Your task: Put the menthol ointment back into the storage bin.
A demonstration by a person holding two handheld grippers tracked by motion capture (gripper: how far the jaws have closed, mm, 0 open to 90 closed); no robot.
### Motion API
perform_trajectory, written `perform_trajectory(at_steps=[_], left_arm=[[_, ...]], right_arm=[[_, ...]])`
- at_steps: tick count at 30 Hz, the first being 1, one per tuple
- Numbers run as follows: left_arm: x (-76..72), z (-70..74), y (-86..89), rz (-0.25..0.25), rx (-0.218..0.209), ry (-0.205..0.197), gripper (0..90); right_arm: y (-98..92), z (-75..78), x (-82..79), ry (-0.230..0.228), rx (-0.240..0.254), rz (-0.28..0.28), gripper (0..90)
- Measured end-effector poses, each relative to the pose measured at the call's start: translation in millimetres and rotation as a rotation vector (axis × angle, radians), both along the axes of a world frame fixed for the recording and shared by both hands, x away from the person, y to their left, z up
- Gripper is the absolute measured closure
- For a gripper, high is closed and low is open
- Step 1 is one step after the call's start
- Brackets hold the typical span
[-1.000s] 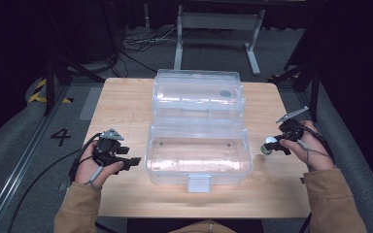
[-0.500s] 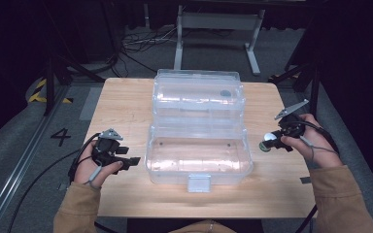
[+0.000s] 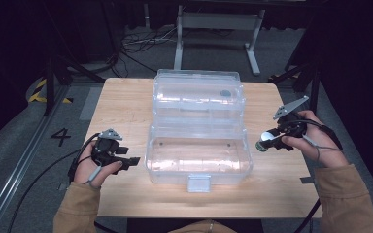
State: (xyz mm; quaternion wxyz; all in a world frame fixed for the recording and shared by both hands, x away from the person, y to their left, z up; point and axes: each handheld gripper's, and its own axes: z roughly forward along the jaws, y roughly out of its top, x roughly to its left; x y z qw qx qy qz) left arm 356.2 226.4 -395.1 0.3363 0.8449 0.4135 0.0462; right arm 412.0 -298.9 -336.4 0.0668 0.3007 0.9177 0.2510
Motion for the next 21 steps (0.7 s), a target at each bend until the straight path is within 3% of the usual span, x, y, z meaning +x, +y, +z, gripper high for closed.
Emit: perform_trajectory(at_steps=[21], left_arm=[[-0.2,-0.4,1.2,0.005,-0.003,0.002,36.6]], right_arm=[[28.9,23.1,-19.5,-0.025,-0.014,0.201,50.3]])
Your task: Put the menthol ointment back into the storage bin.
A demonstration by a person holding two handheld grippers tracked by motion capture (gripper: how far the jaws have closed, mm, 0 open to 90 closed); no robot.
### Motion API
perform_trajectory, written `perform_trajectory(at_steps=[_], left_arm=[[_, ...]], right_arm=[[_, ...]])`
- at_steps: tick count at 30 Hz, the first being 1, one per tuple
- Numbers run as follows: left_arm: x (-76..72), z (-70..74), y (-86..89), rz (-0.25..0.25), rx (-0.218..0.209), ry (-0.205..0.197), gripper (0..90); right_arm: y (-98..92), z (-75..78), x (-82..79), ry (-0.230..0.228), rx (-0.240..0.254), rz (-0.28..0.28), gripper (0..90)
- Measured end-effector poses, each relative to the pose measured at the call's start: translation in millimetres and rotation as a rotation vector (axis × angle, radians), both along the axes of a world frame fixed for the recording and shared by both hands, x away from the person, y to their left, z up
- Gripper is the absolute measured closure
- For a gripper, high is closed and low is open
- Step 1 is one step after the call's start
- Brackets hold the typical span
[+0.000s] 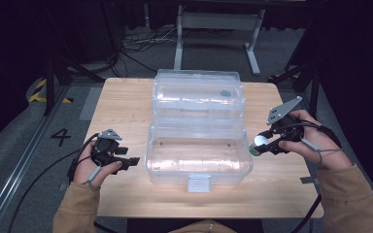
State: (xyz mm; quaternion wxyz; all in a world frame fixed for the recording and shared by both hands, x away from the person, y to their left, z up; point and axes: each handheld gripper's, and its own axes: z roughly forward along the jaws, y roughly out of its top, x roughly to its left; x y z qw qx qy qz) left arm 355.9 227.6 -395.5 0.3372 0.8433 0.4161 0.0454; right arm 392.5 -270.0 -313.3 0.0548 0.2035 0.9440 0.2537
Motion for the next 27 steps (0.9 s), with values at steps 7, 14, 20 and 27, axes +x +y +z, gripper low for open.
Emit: perform_trajectory(at_steps=[7,14,20,27], left_arm=[[0.2,0.1,1.2,-0.001,0.002,-0.002,36.5],[0.5,0.0,1.5,-0.001,0.001,-0.002,36.5],[0.7,-0.3,2.0,-0.002,-0.001,0.0,36.6],[0.6,-0.3,2.4,0.001,0.001,0.0,36.5]], right_arm=[[11.5,0.8,-2.7,0.006,0.016,0.079,50.3],[19.3,-0.9,-1.2,-0.002,-0.004,0.115,50.3],[25.1,-3.9,-0.4,-0.007,-0.03,0.142,50.3],[32.1,-11.0,1.5,-0.002,-0.044,0.165,50.3]])
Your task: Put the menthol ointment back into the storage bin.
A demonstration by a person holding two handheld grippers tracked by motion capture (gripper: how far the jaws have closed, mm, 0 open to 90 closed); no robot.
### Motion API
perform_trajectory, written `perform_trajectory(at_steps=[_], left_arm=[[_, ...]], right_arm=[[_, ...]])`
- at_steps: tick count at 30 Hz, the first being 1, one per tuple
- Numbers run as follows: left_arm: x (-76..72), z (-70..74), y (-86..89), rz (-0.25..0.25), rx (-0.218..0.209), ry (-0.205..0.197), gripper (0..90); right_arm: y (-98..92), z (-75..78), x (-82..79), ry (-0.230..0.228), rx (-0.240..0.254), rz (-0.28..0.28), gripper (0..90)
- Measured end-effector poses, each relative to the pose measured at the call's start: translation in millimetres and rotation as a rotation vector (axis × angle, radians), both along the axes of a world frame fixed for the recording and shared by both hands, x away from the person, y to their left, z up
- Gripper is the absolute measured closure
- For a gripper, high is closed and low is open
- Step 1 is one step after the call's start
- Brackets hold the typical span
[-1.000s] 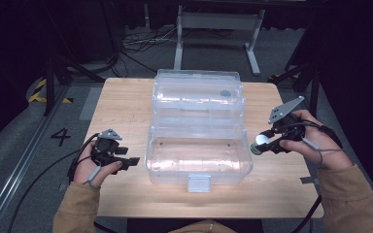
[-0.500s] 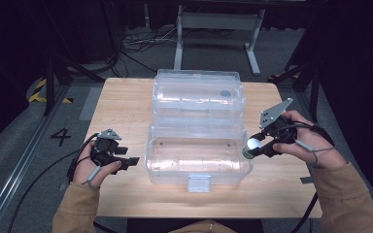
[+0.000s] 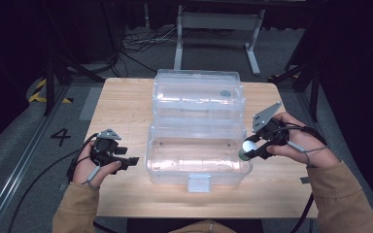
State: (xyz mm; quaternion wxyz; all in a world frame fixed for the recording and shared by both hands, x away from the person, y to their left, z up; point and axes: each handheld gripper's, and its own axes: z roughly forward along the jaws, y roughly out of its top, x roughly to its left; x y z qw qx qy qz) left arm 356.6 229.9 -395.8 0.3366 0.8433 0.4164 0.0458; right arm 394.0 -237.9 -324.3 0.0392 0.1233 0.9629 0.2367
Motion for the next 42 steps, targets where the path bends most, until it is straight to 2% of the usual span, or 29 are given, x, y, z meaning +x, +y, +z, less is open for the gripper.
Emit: perform_trajectory(at_steps=[6,13,15,18,20,27,30,35,36,42], left_arm=[[0.1,-0.1,0.5,0.001,0.001,0.003,36.5],[0.4,-0.4,0.9,0.0,0.002,0.002,36.6],[0.6,-0.8,1.1,0.001,0.001,0.003,36.6],[0.6,-1.3,1.2,0.005,0.0,0.004,36.6],[0.7,-1.3,1.4,0.005,-0.002,0.004,36.6],[1.0,-1.9,1.8,0.006,-0.002,0.005,36.5],[1.1,-1.6,2.2,0.005,0.0,0.004,36.5],[1.1,-1.6,2.4,0.006,-0.001,0.004,36.5],[1.1,-1.7,2.4,0.006,-0.001,0.004,36.5],[1.1,-1.7,2.5,0.007,-0.001,0.004,36.5]], right_arm=[[5.0,-7.7,1.7,0.009,-0.029,0.011,50.3],[9.5,-13.3,2.1,0.014,-0.037,0.014,50.2],[11.4,-16.3,3.0,0.005,-0.043,0.033,50.2],[12.7,-17.7,2.1,0.013,-0.05,0.023,50.2],[14.3,-20.0,3.2,0.007,-0.051,0.039,50.2],[18.2,-24.0,3.0,0.016,-0.059,0.035,50.2],[20.4,-27.3,4.6,0.015,-0.065,0.053,50.2],[23.6,-31.5,4.2,0.03,-0.079,0.04,50.2],[24.0,-32.5,5.0,0.024,-0.083,0.055,50.2],[26.8,-37.1,5.8,0.029,-0.094,0.059,50.2]])
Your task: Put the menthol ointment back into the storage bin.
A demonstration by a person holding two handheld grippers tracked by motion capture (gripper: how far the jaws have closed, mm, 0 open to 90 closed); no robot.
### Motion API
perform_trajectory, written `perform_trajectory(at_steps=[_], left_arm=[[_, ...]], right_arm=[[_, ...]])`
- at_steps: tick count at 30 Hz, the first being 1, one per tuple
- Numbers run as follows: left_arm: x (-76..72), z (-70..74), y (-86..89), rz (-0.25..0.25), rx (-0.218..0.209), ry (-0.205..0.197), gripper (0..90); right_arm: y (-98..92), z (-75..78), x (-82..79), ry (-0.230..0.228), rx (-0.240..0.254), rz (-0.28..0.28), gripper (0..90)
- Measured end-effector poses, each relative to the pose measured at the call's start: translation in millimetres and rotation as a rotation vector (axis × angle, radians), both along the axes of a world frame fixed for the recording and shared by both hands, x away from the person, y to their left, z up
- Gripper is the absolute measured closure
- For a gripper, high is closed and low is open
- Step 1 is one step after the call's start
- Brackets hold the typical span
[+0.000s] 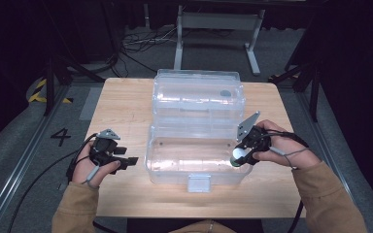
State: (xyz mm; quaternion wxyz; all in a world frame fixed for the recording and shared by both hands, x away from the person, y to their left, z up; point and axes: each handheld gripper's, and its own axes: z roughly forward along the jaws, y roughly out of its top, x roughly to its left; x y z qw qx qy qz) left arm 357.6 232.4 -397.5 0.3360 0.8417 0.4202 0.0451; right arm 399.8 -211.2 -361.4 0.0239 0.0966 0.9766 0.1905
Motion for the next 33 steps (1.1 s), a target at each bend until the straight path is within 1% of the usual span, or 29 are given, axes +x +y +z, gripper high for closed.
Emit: perform_trajectory(at_steps=[2,4,8,9,10,11,12,16,21,22,27,30,33], left_arm=[[0.0,-0.3,-0.1,0.002,-0.002,0.002,36.5],[0.2,-0.5,0.1,0.0,0.0,0.004,36.5],[0.4,-0.9,0.3,-0.001,0.0,0.004,36.5],[0.5,-1.1,0.3,-0.001,0.001,0.003,36.5],[0.4,-1.1,0.3,0.0,0.0,0.004,36.5],[0.5,-1.2,0.4,0.0,0.0,0.004,36.5],[0.6,-1.3,0.5,0.0,0.0,0.004,36.5],[0.6,-1.7,0.3,0.002,-0.001,0.008,36.5],[0.8,-1.9,0.3,0.002,0.0,0.007,36.5],[0.8,-2.0,0.2,0.003,-0.001,0.007,36.5],[0.9,-2.1,0.3,0.004,0.0,0.006,36.5],[0.8,-2.3,-0.2,0.005,0.0,0.007,36.5],[0.9,-2.3,-0.2,0.005,0.0,0.006,36.5]], right_arm=[[1.2,-2.7,-0.6,0.006,-0.007,-0.008,50.2],[2.3,-5.5,0.1,0.004,-0.014,0.003,50.2],[5.0,-9.8,-0.4,0.014,-0.023,0.001,50.2],[5.6,-11.0,0.1,0.009,-0.021,0.009,50.2],[6.2,-11.8,-0.2,0.019,-0.026,0.005,50.2],[6.7,-13.1,0.1,0.016,-0.025,0.01,50.2],[7.3,-13.9,-0.4,0.022,-0.03,0.004,50.2],[8.7,-18.3,0.6,0.025,-0.042,0.014,50.2],[9.7,-21.2,0.5,0.029,-0.048,0.012,50.2],[9.9,-22.6,1.2,0.03,-0.047,0.021,50.2],[10.9,-26.7,1.4,0.035,-0.063,0.015,50.2],[11.8,-30.1,2.1,0.037,-0.072,0.025,50.2],[13.4,-32.3,1.3,0.048,-0.083,0.022,50.2]])
